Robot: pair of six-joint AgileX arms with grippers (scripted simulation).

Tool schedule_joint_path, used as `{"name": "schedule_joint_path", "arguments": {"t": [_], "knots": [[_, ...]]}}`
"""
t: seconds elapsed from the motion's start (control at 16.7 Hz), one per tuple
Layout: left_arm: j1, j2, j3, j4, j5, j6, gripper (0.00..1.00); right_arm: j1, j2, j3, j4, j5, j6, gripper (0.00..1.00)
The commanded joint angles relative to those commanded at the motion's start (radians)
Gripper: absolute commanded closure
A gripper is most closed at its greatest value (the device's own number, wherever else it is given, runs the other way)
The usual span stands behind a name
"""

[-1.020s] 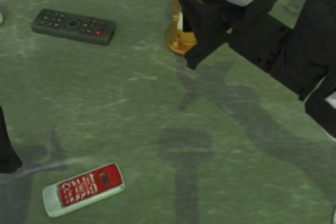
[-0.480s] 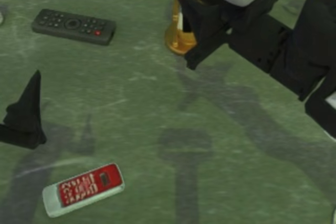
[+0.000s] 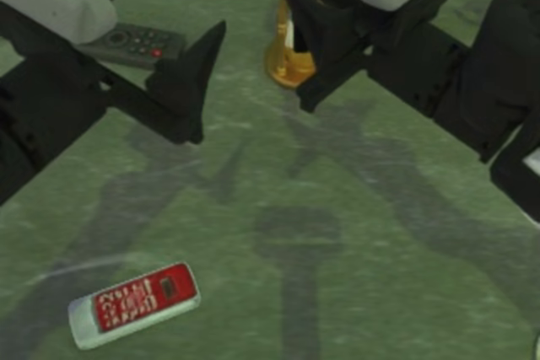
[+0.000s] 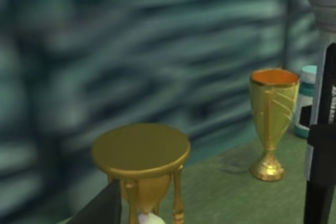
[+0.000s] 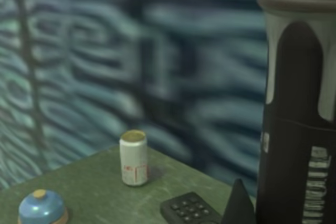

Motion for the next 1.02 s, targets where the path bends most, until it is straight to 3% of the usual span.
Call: {"name": "schedule_joint_path", "arguments": {"t": [0.24, 0.66, 1.02], "knots": [[-0.075, 0.133, 0.080, 0.046, 0.020, 0.007, 0.00, 0.000, 0.000, 0.000, 0.000, 0.000, 0.000, 1.00], [-0.081, 0.156, 0.096, 0.053, 0.020, 0.007, 0.00, 0.000, 0.000, 0.000, 0.000, 0.000, 0.000, 1.00], [-0.116, 0.424, 0.287, 0.126, -0.009, 0.009, 0.00, 0.000, 0.000, 0.000, 0.000, 0.000, 0.000, 1.00]]}}
